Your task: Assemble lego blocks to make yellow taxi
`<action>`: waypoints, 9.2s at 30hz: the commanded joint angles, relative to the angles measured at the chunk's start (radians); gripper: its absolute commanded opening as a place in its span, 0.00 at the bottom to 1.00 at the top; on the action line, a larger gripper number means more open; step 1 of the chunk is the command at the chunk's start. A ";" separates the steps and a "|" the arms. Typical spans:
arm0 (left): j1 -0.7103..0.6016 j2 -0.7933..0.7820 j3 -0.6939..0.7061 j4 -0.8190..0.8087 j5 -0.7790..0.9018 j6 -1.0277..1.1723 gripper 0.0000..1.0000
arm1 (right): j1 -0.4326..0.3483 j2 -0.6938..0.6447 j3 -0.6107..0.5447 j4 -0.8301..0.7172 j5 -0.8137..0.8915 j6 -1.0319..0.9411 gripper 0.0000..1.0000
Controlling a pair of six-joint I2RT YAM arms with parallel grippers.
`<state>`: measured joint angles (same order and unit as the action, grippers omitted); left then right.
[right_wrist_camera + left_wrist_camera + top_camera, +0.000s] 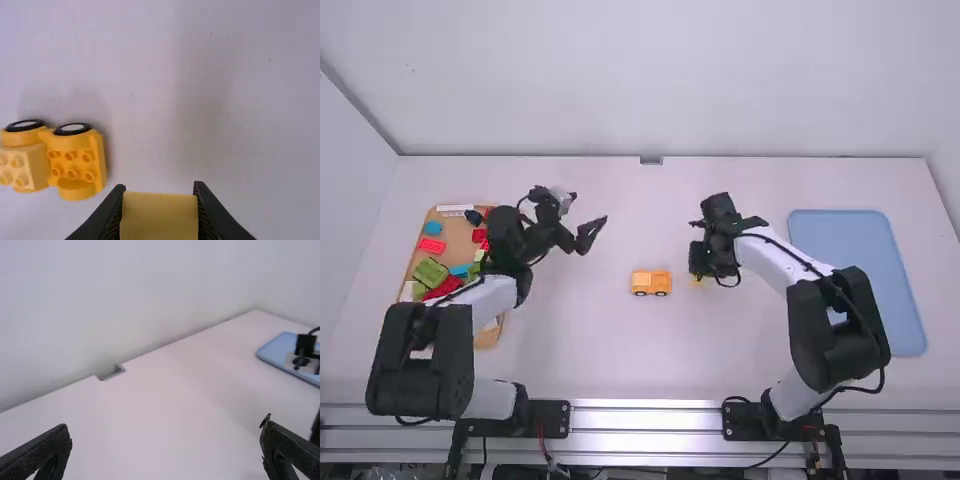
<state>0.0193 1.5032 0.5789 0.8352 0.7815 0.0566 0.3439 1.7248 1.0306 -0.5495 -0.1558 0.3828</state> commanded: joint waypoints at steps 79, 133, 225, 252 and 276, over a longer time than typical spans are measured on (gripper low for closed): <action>-0.004 -0.015 0.016 -0.113 -0.064 0.067 0.99 | -0.044 0.020 -0.240 0.417 -0.003 1.253 0.00; -0.013 -0.015 0.016 -0.128 -0.064 0.067 0.99 | -0.169 -0.019 0.023 0.286 -0.248 0.186 0.98; -0.280 0.510 0.190 -0.423 0.201 0.854 0.99 | -0.301 0.404 0.138 -0.209 -0.851 -2.218 0.20; -0.288 0.672 0.234 -0.333 0.252 0.849 0.75 | -0.166 0.399 0.266 -0.285 -0.815 -2.084 0.00; -0.289 0.672 0.234 -0.327 0.205 0.798 0.63 | -0.059 0.152 -0.122 0.448 -0.606 -1.450 0.00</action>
<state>-0.2611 2.1525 0.8291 0.5217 1.0348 0.8791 0.2863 1.8820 0.9260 -0.1066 -0.7727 -1.1393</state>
